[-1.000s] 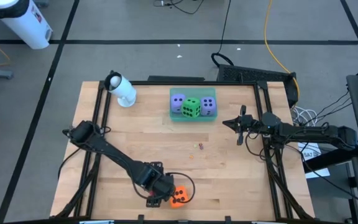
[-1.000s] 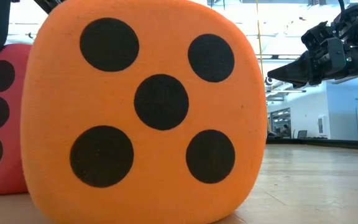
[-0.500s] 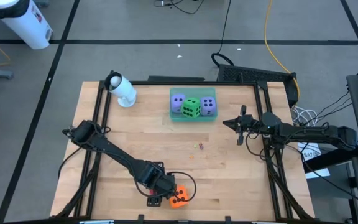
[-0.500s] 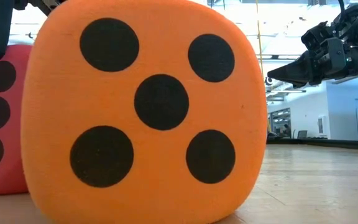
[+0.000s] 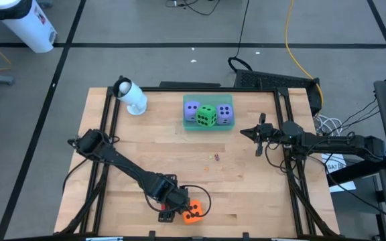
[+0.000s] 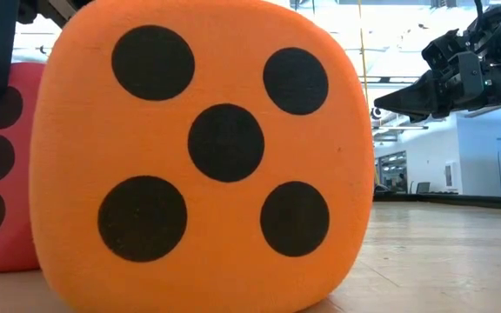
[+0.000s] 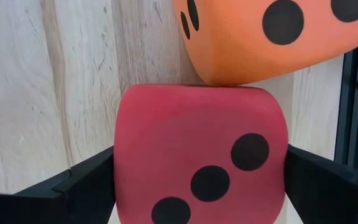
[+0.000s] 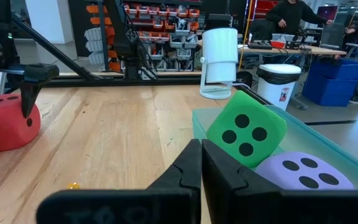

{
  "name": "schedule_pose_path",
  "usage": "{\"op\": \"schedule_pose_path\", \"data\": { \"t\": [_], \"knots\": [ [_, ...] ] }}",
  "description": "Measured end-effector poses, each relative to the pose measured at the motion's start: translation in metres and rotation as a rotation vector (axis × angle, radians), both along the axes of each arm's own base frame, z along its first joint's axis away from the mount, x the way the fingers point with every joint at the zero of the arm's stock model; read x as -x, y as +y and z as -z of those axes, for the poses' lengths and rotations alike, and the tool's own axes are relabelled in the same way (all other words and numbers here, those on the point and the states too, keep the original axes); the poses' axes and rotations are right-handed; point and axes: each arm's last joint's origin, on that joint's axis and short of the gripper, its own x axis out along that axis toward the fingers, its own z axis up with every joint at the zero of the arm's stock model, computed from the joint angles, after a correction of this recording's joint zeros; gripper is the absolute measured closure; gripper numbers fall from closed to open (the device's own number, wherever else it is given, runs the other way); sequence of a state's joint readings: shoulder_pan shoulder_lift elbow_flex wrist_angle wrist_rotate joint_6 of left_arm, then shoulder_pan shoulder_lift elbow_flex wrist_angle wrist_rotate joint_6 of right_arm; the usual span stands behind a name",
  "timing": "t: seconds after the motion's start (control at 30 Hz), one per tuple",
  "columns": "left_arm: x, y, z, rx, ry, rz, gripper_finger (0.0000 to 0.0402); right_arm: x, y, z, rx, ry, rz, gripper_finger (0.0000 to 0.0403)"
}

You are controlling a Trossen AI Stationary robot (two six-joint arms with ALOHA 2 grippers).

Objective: Pick & Place Dice
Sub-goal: Put the big red dice into the green bin

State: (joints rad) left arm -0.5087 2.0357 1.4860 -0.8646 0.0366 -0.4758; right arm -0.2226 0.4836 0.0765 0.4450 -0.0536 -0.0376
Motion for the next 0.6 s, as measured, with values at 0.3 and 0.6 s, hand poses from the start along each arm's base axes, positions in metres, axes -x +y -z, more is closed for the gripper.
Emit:
{"op": "schedule_pose_path", "data": {
  "t": [0.3, 0.6],
  "knots": [
    [0.005, 0.003, 0.014, 0.001, -0.015, -0.002, 0.0004, 0.000, 0.000, 0.000, 0.000, 0.000, 0.000, 0.0399],
    [0.007, 0.005, 0.003, -0.007, -0.056, 0.000, 0.0005, 0.000, 0.000, 0.000, 0.000, 0.001, 0.000, 0.0399]
  ]
}}
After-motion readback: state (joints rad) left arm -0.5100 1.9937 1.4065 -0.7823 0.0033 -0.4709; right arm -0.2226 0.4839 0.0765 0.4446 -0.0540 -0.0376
